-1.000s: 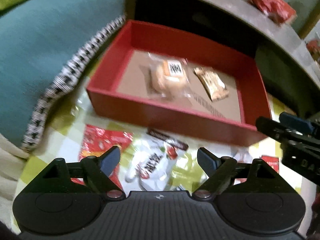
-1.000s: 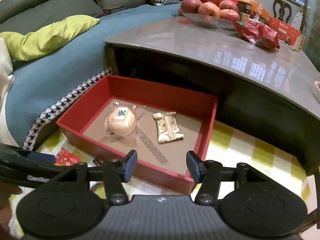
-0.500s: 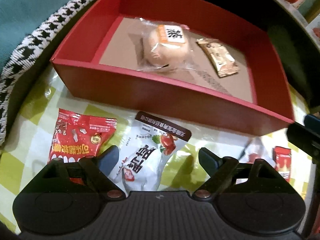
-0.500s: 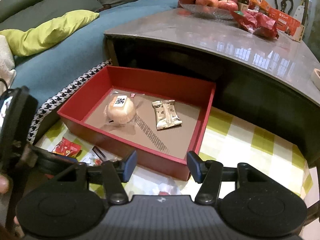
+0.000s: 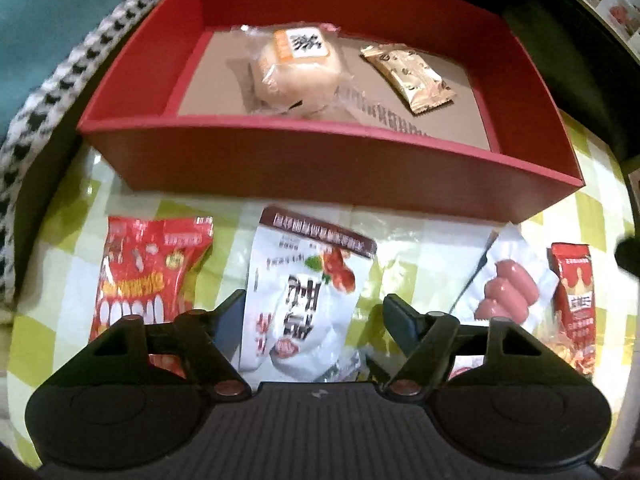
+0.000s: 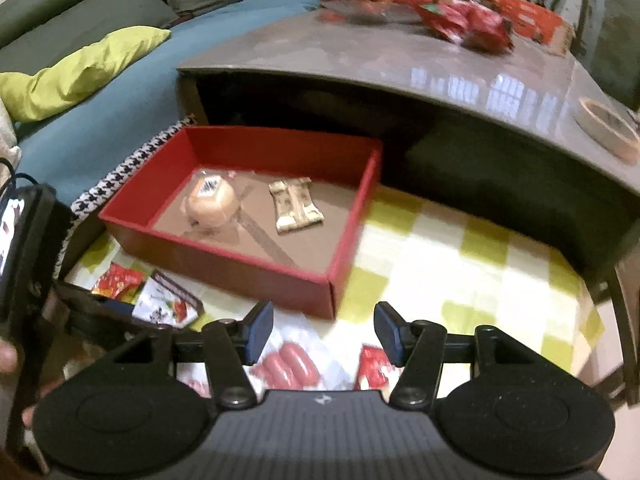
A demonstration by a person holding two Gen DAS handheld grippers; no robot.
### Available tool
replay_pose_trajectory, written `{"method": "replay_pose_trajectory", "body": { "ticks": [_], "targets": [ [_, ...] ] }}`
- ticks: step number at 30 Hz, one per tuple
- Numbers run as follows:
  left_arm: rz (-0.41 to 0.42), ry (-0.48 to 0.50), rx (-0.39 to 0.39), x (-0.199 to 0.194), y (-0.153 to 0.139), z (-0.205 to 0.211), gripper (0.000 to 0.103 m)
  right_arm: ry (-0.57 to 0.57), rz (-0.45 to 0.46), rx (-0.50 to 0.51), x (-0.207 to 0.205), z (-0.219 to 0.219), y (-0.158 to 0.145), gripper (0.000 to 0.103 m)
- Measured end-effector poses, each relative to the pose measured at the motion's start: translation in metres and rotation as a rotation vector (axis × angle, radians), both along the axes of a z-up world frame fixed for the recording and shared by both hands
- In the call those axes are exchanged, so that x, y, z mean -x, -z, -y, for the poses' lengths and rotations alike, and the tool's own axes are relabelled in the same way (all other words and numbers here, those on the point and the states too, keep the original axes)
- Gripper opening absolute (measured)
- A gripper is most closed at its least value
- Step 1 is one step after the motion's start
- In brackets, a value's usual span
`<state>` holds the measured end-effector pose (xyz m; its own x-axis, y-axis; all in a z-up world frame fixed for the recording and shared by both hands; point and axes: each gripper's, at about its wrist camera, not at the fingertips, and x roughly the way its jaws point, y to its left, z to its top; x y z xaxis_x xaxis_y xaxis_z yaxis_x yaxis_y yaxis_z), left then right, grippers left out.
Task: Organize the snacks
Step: 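Withdraw both grippers from the red box back over the table, then grasp the waffle-cookie bag with the right gripper while the left gripper grasps the white jerky bag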
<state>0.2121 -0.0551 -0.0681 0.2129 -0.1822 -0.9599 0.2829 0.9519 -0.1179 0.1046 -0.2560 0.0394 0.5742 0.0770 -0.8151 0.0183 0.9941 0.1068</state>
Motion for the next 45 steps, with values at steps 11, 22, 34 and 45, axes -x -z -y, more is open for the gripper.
{"method": "replay_pose_trajectory", "body": {
  "ticks": [11, 22, 34, 45],
  "targets": [
    [0.026, -0.010, -0.033, 0.009, -0.005, -0.004, 0.060, -0.001, -0.137, -0.070, 0.045, -0.007, 0.032, 0.070],
    [-0.001, -0.039, -0.009, 0.005, -0.005, -0.015, 0.065, -0.092, -0.203, -0.062, 0.034, -0.037, 0.058, 0.084],
    [0.002, -0.040, -0.027, -0.001, 0.005, -0.004, 0.087, -0.036, -0.270, -0.145, 0.028, -0.024, 0.080, 0.103],
    [0.013, -0.039, -0.061, -0.003, 0.003, -0.005, 0.061, -0.029, -0.215, -0.132, 0.032, -0.023, 0.065, 0.076]
  ]
}}
